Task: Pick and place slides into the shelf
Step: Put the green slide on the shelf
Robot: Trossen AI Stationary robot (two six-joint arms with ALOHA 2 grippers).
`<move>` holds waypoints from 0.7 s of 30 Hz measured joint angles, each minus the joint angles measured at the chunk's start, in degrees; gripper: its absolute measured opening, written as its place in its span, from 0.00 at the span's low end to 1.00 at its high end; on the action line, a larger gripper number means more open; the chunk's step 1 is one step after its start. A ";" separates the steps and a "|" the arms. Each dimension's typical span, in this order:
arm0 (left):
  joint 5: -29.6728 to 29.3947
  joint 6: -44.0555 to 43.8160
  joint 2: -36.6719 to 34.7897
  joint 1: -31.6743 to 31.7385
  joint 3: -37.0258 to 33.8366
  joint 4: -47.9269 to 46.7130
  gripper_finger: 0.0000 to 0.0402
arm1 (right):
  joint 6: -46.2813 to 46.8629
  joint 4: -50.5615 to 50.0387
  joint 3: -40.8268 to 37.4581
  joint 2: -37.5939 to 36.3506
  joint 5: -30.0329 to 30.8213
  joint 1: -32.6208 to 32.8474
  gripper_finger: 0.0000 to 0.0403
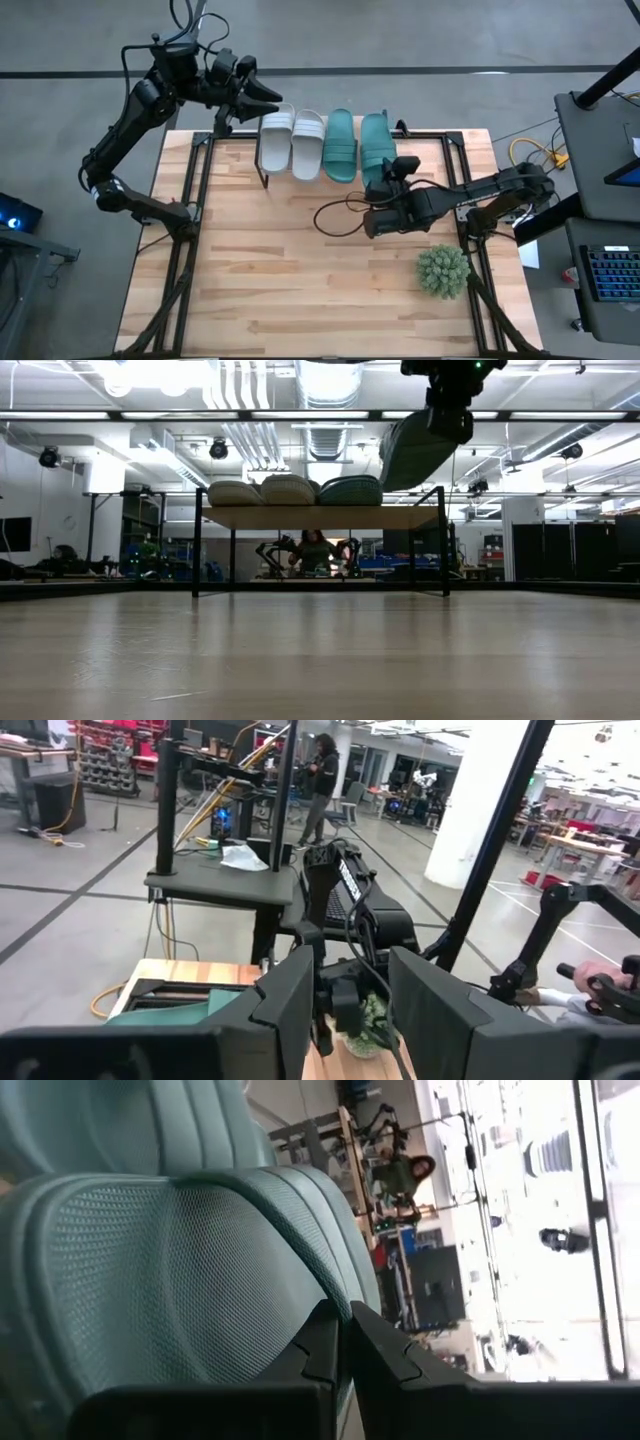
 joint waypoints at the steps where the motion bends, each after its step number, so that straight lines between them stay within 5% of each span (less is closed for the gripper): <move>1: -0.17 -0.02 0.02 -0.02 0.00 -0.02 0.29 | -1.18 0.89 -0.54 -0.25 -0.06 -0.25 0.02; 11: -1.40 0.02 0.04 0.00 0.00 -0.02 0.29 | -8.36 4.22 -3.92 -1.70 -1.62 -1.56 0.02; 21: -2.77 0.30 0.04 0.00 0.00 -0.05 0.29 | -30.50 27.16 -8.94 -2.97 -3.18 -4.80 0.02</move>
